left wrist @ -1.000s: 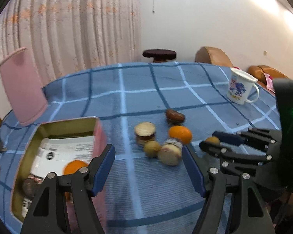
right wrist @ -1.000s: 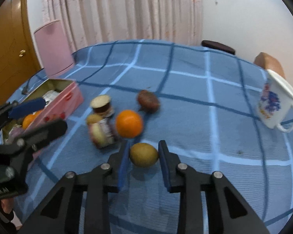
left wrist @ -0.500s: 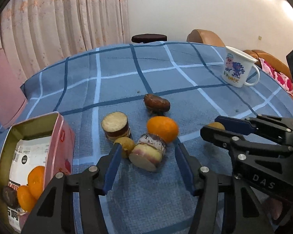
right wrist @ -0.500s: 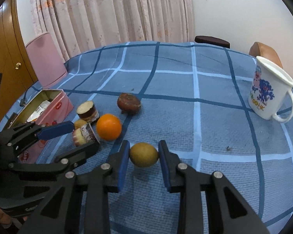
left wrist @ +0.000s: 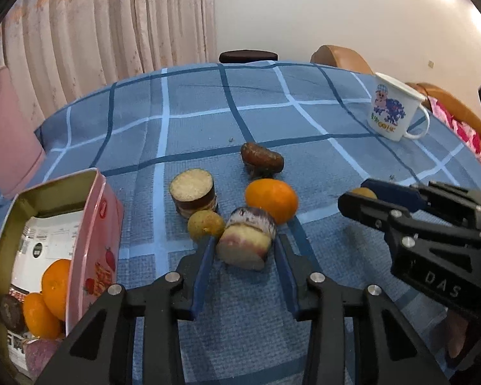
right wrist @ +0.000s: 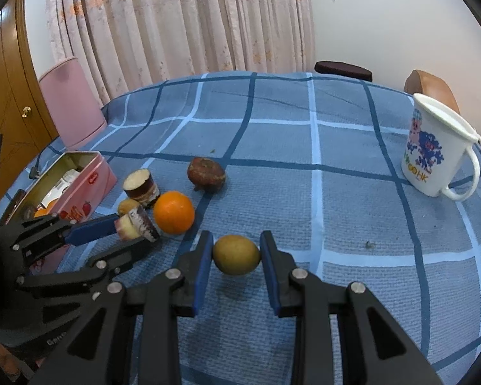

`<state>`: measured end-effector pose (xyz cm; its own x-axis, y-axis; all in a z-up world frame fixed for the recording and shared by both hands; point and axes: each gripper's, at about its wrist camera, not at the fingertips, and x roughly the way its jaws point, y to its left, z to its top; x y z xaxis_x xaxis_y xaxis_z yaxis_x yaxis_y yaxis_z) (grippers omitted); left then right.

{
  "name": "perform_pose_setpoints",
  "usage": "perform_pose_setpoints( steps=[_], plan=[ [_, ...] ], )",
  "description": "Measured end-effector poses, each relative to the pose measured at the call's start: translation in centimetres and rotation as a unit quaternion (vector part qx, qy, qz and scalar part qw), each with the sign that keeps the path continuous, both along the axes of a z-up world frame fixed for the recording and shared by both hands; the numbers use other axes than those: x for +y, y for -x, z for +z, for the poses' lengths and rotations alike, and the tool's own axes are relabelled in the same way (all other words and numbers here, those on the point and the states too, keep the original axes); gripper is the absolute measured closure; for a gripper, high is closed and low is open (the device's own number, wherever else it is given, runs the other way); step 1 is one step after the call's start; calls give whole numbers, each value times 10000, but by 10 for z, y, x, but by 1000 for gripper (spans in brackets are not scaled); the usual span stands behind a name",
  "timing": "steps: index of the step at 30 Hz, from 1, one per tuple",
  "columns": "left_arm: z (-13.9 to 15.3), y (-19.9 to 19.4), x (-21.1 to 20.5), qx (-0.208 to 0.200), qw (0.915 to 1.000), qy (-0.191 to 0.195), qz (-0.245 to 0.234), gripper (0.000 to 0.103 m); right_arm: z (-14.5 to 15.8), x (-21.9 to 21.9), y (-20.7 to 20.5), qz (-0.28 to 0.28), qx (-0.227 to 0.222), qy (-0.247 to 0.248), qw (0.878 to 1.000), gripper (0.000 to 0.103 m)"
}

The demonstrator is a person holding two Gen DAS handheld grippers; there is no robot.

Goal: Organize fruits
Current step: 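Grasp the kiwi with the right tool while the left tool grasps the cut tuber piece, then lift the kiwi with the right tool while the left tool lifts the tuber piece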

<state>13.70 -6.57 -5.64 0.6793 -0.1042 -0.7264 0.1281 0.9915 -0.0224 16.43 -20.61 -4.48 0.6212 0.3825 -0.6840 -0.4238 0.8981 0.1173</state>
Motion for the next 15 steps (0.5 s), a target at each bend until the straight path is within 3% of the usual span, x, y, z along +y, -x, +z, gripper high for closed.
perform_pose_setpoints(
  steps=[7, 15],
  plan=[
    [2, -1, 0, -40, 9997, 183, -121, 63, 1, 0, 2, 14, -53, -3, 10000, 70],
    [11, 9, 5, -367, 9989, 287, -30, 63, 7, -2, 9, 75, -287, -104, 9995, 70]
  ],
)
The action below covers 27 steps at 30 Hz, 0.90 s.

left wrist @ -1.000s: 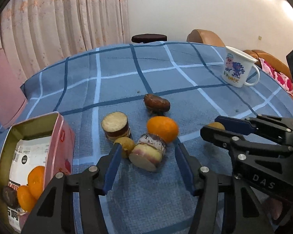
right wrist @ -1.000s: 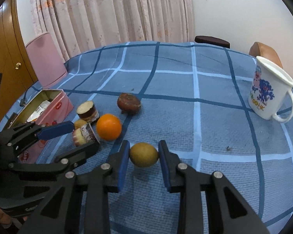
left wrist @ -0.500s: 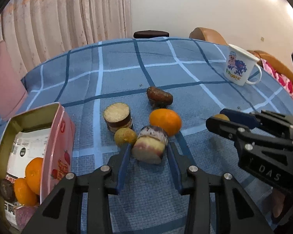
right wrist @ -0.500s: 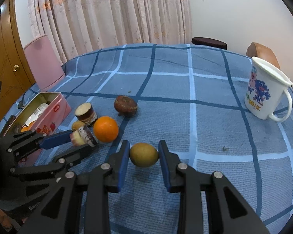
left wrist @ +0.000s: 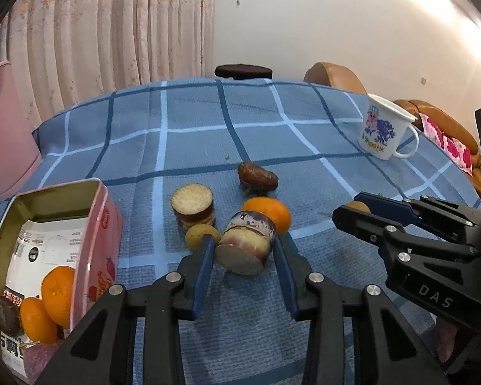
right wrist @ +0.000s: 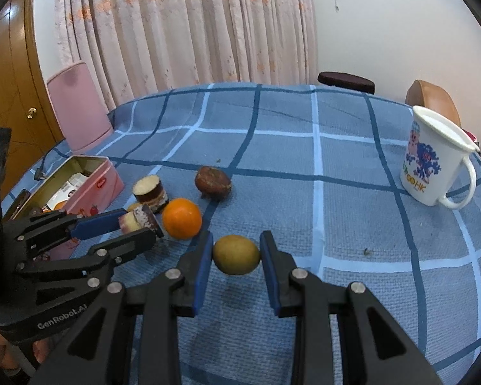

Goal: Organize fruits
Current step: 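Lift the kiwi with the right tool while the left tool lifts the tuber piece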

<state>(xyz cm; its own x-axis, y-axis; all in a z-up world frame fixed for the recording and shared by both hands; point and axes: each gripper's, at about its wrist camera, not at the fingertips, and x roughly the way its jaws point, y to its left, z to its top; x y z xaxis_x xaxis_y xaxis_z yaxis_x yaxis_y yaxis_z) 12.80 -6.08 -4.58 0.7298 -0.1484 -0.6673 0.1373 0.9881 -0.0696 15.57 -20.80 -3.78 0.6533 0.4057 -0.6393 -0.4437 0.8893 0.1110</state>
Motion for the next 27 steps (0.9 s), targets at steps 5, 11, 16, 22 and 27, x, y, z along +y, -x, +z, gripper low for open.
perform_pose_setpoints(
  steps=[5, 11, 16, 22, 27],
  plan=[
    [4, 4, 1, -187, 9998, -31, 87, 63, 4, -2, 5, -4, -159, -54, 9999, 70],
    [7, 8, 3, -341, 9993, -56, 171, 63, 6, -3, 9, -21, -298, -93, 9995, 70],
    [10, 13, 4, -482, 9985, -74, 249, 63, 9, -5, 13, -31, -423, -144, 9990, 70],
    [12, 16, 4, -612, 9976, -58, 308, 63, 12, -6, 17, -48, -568, -158, 9983, 70],
    [14, 19, 5, -691, 9970, -34, 344, 63, 14, -7, 21, -54, -677, -165, 9976, 70]
  ],
)
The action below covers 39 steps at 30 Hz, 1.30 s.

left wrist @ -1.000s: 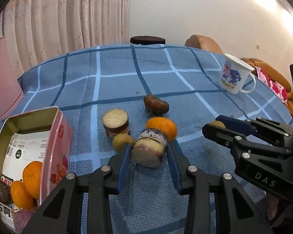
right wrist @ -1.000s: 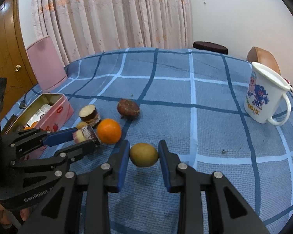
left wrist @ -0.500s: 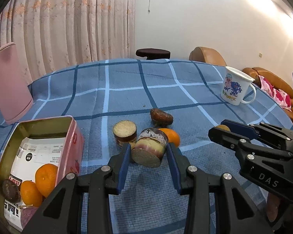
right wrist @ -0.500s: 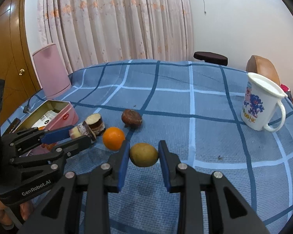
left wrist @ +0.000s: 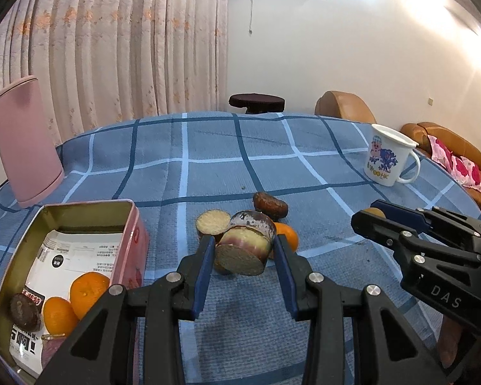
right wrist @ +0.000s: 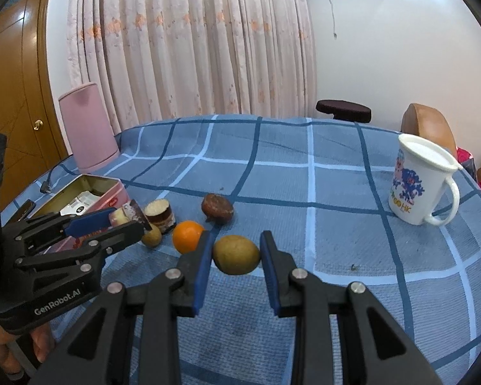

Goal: Organize fruits
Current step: 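Lift the kiwi with the right tool while the left tool lifts the tuber piece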

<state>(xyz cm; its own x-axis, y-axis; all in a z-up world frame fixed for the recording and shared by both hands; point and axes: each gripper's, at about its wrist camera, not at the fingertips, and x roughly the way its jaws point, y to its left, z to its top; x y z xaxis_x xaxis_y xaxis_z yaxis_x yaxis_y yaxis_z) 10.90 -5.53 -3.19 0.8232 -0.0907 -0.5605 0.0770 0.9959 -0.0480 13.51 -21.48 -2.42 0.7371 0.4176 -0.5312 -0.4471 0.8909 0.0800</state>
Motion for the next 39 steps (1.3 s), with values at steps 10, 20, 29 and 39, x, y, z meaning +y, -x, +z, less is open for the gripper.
perform_pose_setpoints(
  steps=[10, 20, 29, 39],
  plan=[
    [3, 6, 2, -131, 9999, 32, 52, 63, 2, 0, 5, -14, -153, 13, 9999, 70],
    [6, 12, 2, -292, 9995, 9, 119, 63, 5, 0, 10, -30, -315, 30, 9995, 70],
    [8, 15, 5, -398, 9991, 59, 143, 63, 6, -1, 13, -57, -434, 35, 9990, 70],
    [18, 21, 25, -487, 9982, 25, 349, 63, 22, 24, 13, 167, -620, 122, 9979, 70]
  ],
)
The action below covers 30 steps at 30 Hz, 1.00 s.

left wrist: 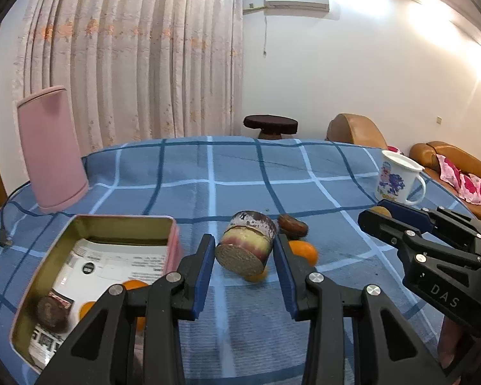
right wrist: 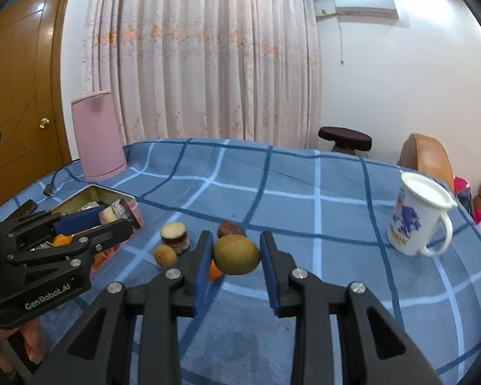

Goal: Organize fruits
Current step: 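Lift the kiwi with the right tool while the left tool lifts the tuber piece, then carry the kiwi and tuber piece over the pink tin with both tools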

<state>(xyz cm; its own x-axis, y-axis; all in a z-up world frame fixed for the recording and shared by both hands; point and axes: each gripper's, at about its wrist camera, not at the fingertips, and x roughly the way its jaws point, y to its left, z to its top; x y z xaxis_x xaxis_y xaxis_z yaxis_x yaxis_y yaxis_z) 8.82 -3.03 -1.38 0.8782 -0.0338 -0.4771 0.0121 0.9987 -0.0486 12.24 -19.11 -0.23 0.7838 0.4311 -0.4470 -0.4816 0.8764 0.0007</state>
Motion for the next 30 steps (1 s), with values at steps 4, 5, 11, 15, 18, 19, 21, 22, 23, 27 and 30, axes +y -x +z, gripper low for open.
perform_pose_setpoints(
  steps=[4, 5, 11, 15, 18, 19, 21, 22, 23, 27, 30],
  plan=[
    [3, 1, 9, 11, 10000, 1, 89, 63, 5, 13, -1, 116, -23, 4, 9999, 70],
    [4, 1, 12, 23, 9999, -12, 118, 63, 6, 17, -2, 158, -25, -3, 9999, 70],
    [7, 2, 31, 81, 9995, -30, 290, 63, 19, 42, -3, 399, -138, 42, 9991, 70],
    [8, 5, 45, 94, 9991, -40, 414, 63, 25, 60, -3, 552, -185, 69, 9983, 70],
    [11, 7, 58, 107, 9986, -33, 520, 63, 27, 77, -5, 694, -199, 101, 9973, 70],
    [11, 7, 63, 114, 9983, -42, 564, 63, 27, 81, -5, 736, -189, 102, 9971, 70],
    [12, 7, 73, 126, 9978, -33, 657, 63, 27, 92, -6, 828, -161, 108, 9964, 70],
    [13, 8, 78, 135, 9975, -23, 700, 63, 27, 99, -7, 886, -144, 120, 9959, 70],
    [13, 8, 84, 142, 9971, -9, 751, 63, 27, 104, -8, 941, -121, 129, 9954, 70],
    [11, 9, 107, 204, 9950, 45, 973, 63, 21, 129, -13, 1159, 22, 180, 9931, 70],
    [6, 7, 122, 304, 9933, 51, 1111, 63, 15, 147, -16, 1289, 150, 194, 9913, 70]
  ],
)
